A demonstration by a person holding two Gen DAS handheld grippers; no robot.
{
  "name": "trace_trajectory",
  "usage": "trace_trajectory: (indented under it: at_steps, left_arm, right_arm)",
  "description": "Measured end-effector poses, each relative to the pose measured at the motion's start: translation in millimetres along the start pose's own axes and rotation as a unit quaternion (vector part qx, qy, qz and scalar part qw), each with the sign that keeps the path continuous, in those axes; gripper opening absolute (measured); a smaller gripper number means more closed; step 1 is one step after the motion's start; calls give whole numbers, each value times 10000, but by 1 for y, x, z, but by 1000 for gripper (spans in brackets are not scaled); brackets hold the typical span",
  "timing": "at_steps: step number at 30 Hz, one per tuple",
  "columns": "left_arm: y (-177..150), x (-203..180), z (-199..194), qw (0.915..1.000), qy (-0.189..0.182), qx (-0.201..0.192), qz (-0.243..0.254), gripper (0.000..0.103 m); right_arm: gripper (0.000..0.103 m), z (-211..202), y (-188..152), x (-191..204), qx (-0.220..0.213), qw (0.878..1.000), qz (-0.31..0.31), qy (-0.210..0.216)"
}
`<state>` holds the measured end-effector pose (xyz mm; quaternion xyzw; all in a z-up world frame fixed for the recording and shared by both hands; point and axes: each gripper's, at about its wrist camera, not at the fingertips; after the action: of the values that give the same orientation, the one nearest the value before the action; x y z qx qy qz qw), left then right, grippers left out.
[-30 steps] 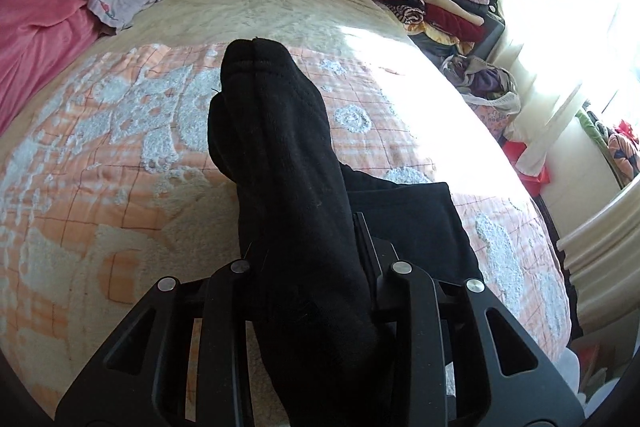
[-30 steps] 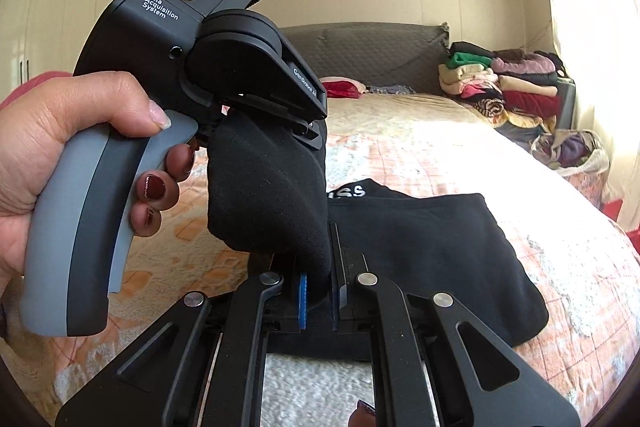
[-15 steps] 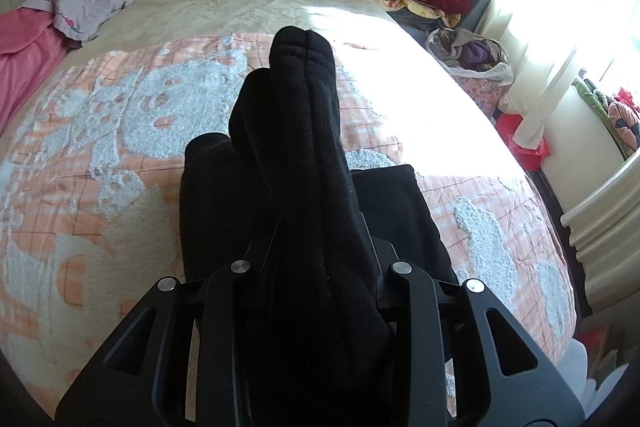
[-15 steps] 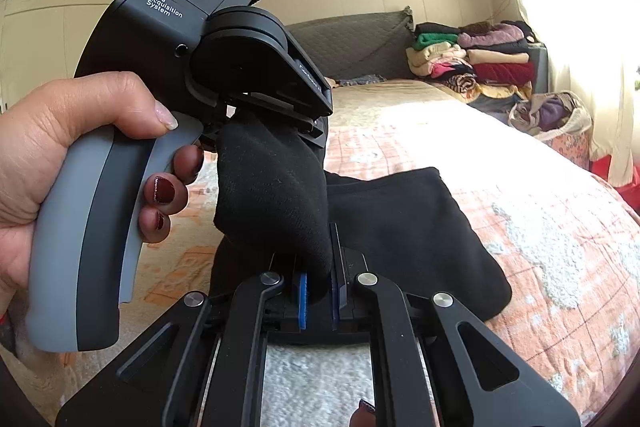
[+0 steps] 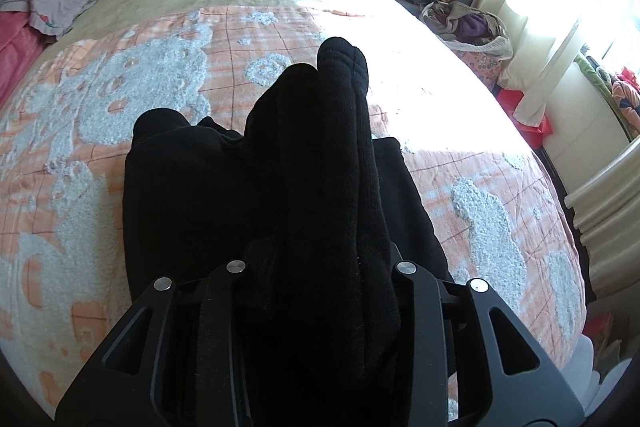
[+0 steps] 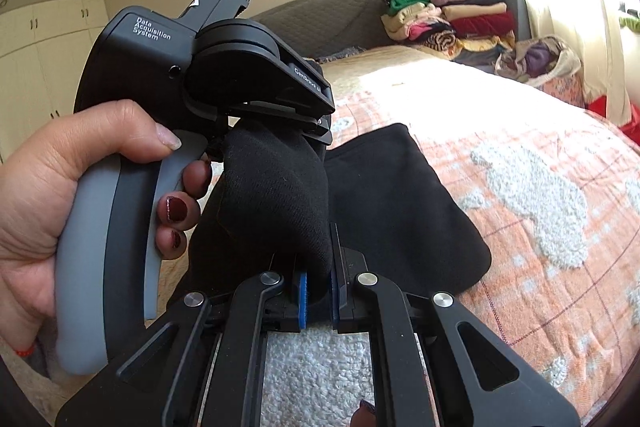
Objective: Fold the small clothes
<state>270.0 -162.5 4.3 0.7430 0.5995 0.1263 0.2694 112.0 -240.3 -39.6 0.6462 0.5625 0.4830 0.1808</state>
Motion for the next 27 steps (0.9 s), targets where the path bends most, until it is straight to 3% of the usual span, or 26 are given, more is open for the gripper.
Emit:
trace_trajectory:
  at_steps: [8,11,13,15,20,24,27]
  left_arm:
    - [-1,-11,8,9999,-35,14,146,35]
    - [-2,-14,8,9997,-168,-21,167,46]
    - [-2,-15,8,9992,-366,-28,123,61]
    - [-2,-15,7,9983,-566,-69,73,69]
    - [-3,-10,-11,9950,-914,-408,-11,70]
    - [-10,19,-44,9951,-417,-886,-112,70]
    - [-25,51,-53,9953,-58,-933,-269,70]
  right_arm:
    - [7,4,-5,-5,119,9996,234,-119]
    - [9,10,-1,-14,235,9988,412,-138]
    - [10,12,-1,-20,240,9985,469,-167]
    - [10,15,-1,-26,293,9976,590,-194]
    - [12,21,4,-47,422,9930,1105,-30]
    - [18,17,7,-52,439,9914,1217,202]
    - [37,11,15,-50,355,9934,1061,240]
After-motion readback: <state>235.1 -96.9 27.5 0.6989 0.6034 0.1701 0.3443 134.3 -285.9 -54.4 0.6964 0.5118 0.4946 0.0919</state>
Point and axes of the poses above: each gripper's, at about its wrist camera, not at the fingertips, and z roughly the way its jaws point, x to its left, y to its top, and after that the axes turned 5 degrees about z, right-handed
